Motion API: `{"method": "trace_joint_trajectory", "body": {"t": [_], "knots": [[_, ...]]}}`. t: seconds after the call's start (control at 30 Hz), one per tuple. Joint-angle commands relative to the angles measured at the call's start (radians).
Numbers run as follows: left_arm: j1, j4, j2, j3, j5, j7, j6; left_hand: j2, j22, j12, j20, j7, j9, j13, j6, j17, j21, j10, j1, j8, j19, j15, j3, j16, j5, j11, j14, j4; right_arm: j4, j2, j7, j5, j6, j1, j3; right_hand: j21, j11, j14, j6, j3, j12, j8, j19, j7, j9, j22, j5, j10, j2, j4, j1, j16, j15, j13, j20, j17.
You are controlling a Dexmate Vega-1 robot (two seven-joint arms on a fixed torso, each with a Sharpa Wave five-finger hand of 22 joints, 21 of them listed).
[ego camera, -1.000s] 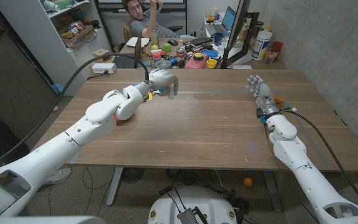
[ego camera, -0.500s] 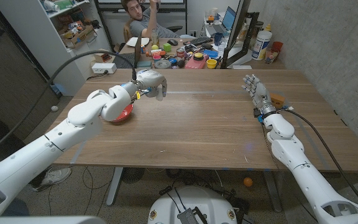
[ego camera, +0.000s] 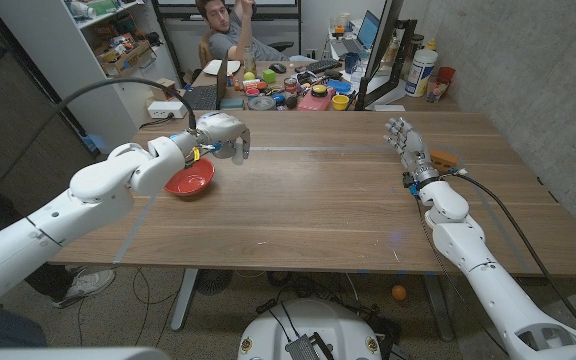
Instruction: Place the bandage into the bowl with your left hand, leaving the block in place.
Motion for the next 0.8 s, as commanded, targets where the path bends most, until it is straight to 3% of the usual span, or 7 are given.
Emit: {"method": "trace_joint_trajectory", "body": {"t": [0.03,0.8], "knots": [[0.050,0.026,0.054,-0.050,0.023,0.017,0.021,-0.003,0.002,-0.001,-0.121,0.027,0.003,0.005,0.038,0.000,0.012,0.042,-0.005,-0.003,-0.007,-0.114,0.051,-0.003,0.002,0.031,0.097,0.039,-0.026,0.005,-0.027,-0.016,-0.011,-0.008,-0.020,-0.002,-0.001,0.007,0.010,0.007,0.000,0.005,0.010,-0.001,0.002,0.004,0.006,0.006,0.045,-0.001,-0.007,-0.002,0.002,0.005,-0.018,0.001],[0.063,0.107,0.106,-0.048,0.057,0.057,0.089,-0.011,0.003,-0.009,-0.121,0.026,0.003,0.006,0.051,0.001,0.025,0.052,-0.010,-0.006,-0.014,-0.115,0.068,-0.019,0.000,0.027,0.109,0.040,-0.070,0.009,-0.079,-0.043,-0.026,-0.022,-0.049,-0.007,-0.001,0.007,0.010,0.008,-0.001,0.005,0.012,0.000,0.002,0.004,0.006,0.005,0.044,-0.002,-0.009,-0.002,0.002,0.005,-0.018,0.001]]}}
